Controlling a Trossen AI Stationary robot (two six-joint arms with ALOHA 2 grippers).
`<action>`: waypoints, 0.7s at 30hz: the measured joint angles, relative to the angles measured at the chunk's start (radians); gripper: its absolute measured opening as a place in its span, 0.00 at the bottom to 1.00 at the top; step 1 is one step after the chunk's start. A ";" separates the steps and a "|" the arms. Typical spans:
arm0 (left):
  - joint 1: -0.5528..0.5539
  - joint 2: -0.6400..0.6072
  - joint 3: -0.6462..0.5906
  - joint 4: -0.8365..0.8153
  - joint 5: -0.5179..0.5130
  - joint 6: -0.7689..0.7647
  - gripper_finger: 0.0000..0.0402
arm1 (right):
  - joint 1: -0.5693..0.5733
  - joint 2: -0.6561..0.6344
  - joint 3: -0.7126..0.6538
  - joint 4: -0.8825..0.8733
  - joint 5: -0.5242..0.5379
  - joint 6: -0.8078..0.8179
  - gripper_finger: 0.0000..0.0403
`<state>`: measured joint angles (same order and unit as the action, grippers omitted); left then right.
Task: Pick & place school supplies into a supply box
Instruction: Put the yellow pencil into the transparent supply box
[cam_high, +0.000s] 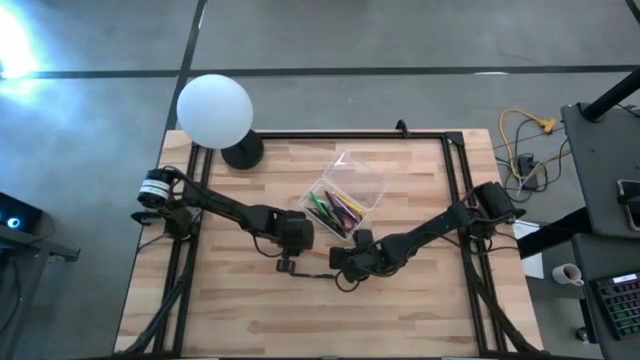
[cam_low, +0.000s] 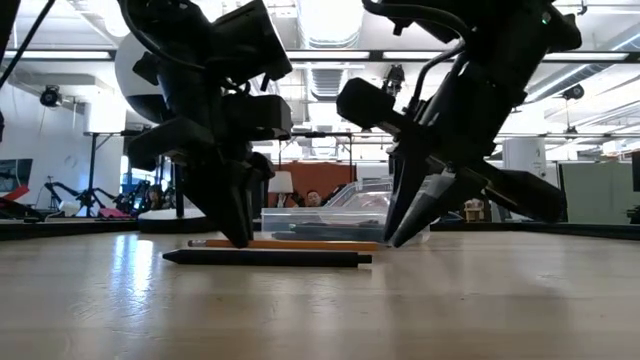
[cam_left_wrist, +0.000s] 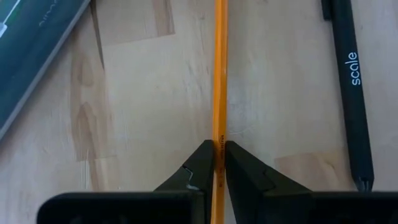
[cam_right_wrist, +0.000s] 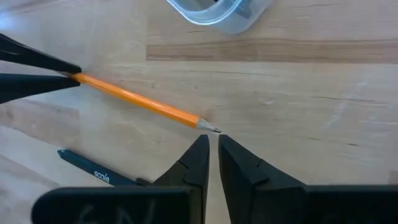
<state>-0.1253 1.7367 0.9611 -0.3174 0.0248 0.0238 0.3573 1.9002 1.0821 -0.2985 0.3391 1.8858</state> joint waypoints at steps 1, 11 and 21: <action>0.000 0.000 0.000 0.000 0.000 0.000 0.05 | 0.000 0.000 0.001 0.000 0.000 0.000 0.07; 0.000 0.000 0.000 0.001 -0.001 -0.001 0.14 | -0.002 0.000 0.034 -0.002 0.013 -0.047 0.07; 0.000 0.000 0.002 0.003 -0.001 -0.001 0.22 | -0.010 0.000 0.011 -0.002 0.020 -0.039 0.07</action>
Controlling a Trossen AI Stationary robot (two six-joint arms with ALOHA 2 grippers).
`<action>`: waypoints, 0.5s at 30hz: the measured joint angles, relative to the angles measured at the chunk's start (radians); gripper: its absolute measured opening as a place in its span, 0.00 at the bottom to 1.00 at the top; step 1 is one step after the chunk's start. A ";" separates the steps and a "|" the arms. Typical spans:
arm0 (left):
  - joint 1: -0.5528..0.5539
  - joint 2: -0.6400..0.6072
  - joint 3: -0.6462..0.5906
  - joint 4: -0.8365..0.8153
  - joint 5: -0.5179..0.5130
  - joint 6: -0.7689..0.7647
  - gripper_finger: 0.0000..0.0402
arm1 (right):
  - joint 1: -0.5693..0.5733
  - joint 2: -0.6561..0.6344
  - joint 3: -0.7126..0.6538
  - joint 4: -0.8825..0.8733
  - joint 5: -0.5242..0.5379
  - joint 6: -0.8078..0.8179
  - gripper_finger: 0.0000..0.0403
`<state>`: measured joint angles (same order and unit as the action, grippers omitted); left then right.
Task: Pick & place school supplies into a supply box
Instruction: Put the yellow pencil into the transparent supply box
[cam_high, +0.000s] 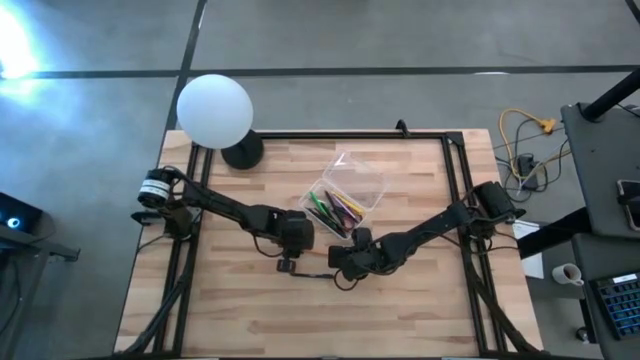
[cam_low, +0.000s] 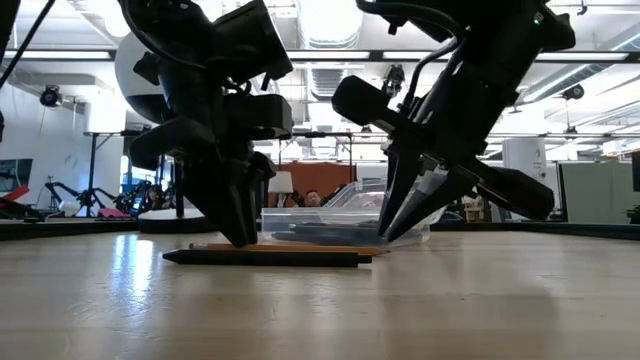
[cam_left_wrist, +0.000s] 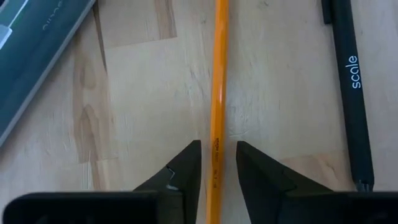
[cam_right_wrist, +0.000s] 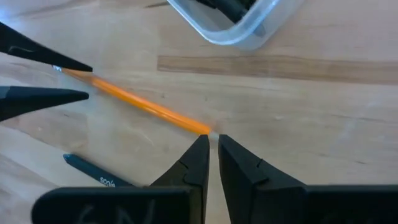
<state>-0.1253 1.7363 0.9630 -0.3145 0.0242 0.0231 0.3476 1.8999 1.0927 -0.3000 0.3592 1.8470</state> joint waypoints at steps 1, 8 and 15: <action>0.000 0.000 0.000 0.000 0.000 0.000 0.22 | -0.003 0.000 0.000 0.001 0.000 -0.004 0.07; 0.000 -0.002 0.001 0.001 0.000 -0.013 0.22 | -0.017 0.000 -0.003 0.030 0.007 -0.015 0.07; 0.000 -0.002 0.001 0.001 -0.001 -0.014 0.22 | -0.021 0.000 -0.006 0.072 0.006 0.043 0.07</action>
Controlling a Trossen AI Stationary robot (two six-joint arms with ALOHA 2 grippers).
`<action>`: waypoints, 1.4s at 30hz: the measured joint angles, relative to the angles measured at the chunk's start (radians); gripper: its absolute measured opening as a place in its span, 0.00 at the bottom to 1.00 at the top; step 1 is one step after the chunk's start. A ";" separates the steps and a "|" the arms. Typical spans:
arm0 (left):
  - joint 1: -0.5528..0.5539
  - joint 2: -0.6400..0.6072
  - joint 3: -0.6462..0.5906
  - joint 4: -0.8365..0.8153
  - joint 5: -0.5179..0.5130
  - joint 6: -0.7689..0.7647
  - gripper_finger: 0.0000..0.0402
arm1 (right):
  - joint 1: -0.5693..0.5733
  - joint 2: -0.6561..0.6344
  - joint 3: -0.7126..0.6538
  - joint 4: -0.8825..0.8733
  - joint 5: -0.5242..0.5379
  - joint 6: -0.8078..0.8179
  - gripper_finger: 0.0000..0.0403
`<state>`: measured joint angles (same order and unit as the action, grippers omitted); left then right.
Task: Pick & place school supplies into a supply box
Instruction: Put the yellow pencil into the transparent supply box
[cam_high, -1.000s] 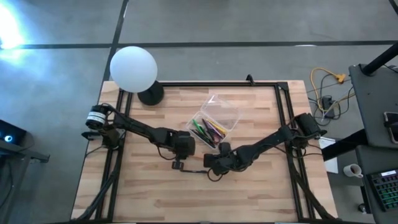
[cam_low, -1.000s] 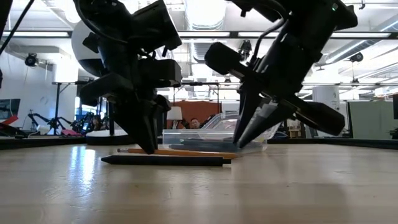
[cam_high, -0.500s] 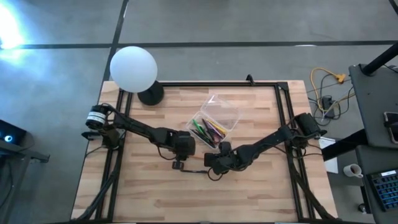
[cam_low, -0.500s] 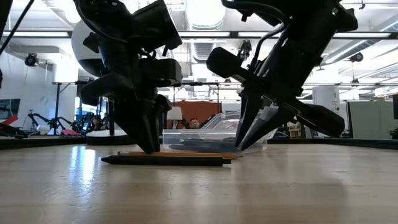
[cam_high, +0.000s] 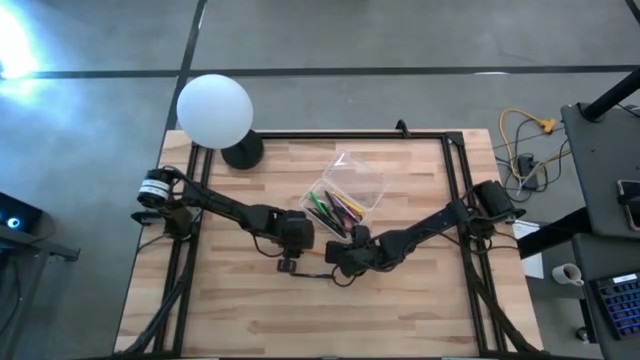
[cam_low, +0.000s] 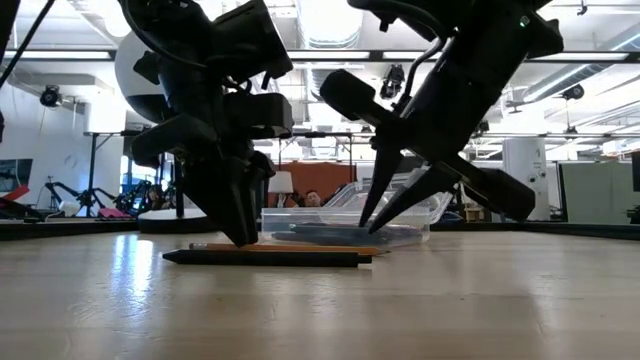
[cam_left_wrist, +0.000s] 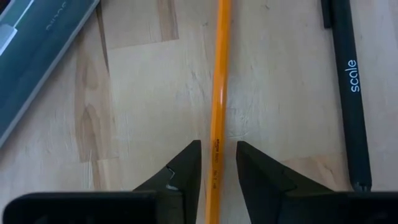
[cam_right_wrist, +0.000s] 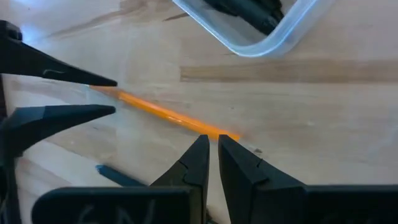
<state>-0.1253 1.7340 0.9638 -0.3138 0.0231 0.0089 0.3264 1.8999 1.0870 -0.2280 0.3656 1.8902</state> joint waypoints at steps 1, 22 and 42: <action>0.000 0.000 0.000 0.000 0.000 -0.003 0.22 | 0.001 0.000 0.000 0.002 -0.001 0.009 0.07; 0.001 0.000 -0.001 -0.003 -0.002 -0.019 0.22 | 0.000 0.041 -0.001 -0.005 -0.052 0.022 0.07; 0.000 -0.041 -0.016 -0.140 0.002 0.036 0.22 | 0.001 0.006 0.004 0.000 -0.007 -0.011 0.07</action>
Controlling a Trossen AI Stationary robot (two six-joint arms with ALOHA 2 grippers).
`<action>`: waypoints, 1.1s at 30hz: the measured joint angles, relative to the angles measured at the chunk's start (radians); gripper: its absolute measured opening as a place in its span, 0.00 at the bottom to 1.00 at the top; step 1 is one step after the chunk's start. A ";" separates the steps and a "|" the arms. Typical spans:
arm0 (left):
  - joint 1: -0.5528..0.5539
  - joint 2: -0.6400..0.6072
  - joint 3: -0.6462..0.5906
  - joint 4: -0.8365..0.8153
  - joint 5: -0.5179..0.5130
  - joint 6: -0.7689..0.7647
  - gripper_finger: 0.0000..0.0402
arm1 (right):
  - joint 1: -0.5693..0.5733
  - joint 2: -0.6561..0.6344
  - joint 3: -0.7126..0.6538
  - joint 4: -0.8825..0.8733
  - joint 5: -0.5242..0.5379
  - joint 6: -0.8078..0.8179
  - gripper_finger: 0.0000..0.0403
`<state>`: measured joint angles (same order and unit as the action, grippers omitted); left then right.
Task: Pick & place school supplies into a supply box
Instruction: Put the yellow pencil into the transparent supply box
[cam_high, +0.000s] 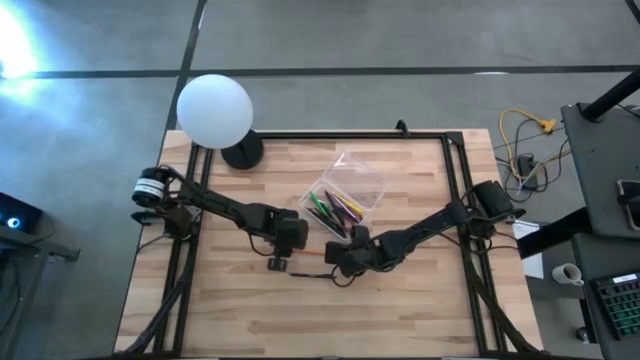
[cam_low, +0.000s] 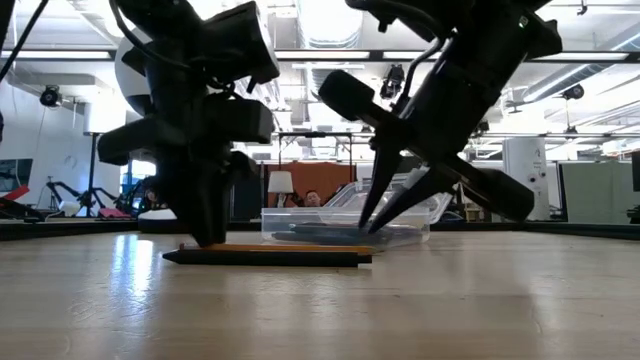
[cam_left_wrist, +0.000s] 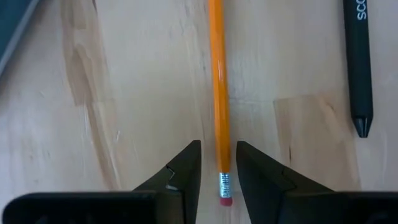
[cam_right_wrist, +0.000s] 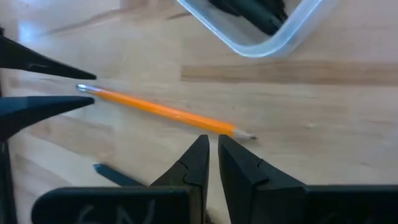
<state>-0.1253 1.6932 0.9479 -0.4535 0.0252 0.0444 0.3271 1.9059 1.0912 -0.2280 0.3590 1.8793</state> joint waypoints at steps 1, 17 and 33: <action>0.000 0.000 -0.003 0.001 0.001 0.000 0.22 | 0.000 -0.003 0.000 -0.002 0.008 -0.001 0.07; 0.000 0.000 -0.013 -0.003 0.007 -0.001 0.22 | -0.028 -0.004 -0.011 -0.017 0.001 -0.040 0.07; 0.001 0.001 -0.014 0.006 0.006 -0.002 0.22 | -0.027 0.032 -0.004 0.048 -0.028 -0.047 0.07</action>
<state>-0.1246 1.6938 0.9337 -0.4480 0.0311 0.0426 0.3000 1.9376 1.0870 -0.1802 0.3305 1.8319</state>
